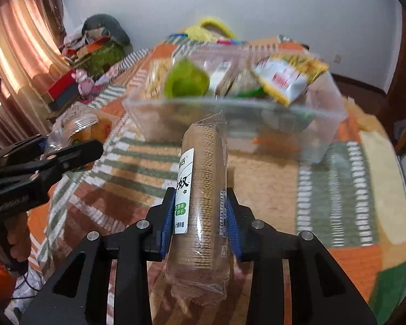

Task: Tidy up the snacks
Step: 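Grasp the bread roll pack with the left tool while the right tool grasps the cracker tube, then lower the bread pack and cracker tube into the box and open both tools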

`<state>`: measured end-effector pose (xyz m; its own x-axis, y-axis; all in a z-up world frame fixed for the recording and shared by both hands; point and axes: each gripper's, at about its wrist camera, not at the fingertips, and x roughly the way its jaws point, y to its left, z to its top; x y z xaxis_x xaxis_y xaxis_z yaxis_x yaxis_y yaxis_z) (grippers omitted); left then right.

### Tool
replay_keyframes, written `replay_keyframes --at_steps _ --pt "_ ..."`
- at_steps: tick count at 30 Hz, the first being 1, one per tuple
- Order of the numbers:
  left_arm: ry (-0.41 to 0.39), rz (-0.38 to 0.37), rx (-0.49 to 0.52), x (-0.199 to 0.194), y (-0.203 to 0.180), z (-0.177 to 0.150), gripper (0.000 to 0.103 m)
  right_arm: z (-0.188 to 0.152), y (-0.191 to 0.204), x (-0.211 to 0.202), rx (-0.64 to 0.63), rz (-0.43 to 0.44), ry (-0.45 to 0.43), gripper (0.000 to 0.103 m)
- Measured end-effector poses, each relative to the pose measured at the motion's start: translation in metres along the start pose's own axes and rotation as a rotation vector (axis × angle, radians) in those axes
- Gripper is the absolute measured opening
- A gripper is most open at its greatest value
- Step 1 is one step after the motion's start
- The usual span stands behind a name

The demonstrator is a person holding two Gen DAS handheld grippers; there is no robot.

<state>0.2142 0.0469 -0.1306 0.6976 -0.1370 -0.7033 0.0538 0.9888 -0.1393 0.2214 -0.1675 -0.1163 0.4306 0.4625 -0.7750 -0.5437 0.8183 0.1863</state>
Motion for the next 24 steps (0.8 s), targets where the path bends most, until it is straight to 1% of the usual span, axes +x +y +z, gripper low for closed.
replay_keyframes --at_steps 6,9,13,18,24 --pt "-0.067 -0.005 -0.003 -0.006 -0.006 0.035 0.056 0.021 -0.004 -0.027 0.002 -0.006 -0.112 0.032" --pt "-0.096 -0.008 0.003 -0.004 -0.01 0.054 0.056 0.037 -0.009 -0.031 0.006 -0.014 -0.157 0.032" --pt "-0.107 -0.023 0.004 0.006 -0.014 0.076 0.056 0.056 -0.011 -0.025 0.008 -0.035 -0.196 0.032" --pt "-0.097 -0.048 -0.013 0.029 -0.013 0.1 0.056 0.076 -0.02 -0.013 0.028 -0.051 -0.205 0.032" --pt "-0.07 -0.032 -0.002 0.065 -0.014 0.12 0.056 0.093 -0.032 0.001 0.065 -0.06 -0.197 0.032"
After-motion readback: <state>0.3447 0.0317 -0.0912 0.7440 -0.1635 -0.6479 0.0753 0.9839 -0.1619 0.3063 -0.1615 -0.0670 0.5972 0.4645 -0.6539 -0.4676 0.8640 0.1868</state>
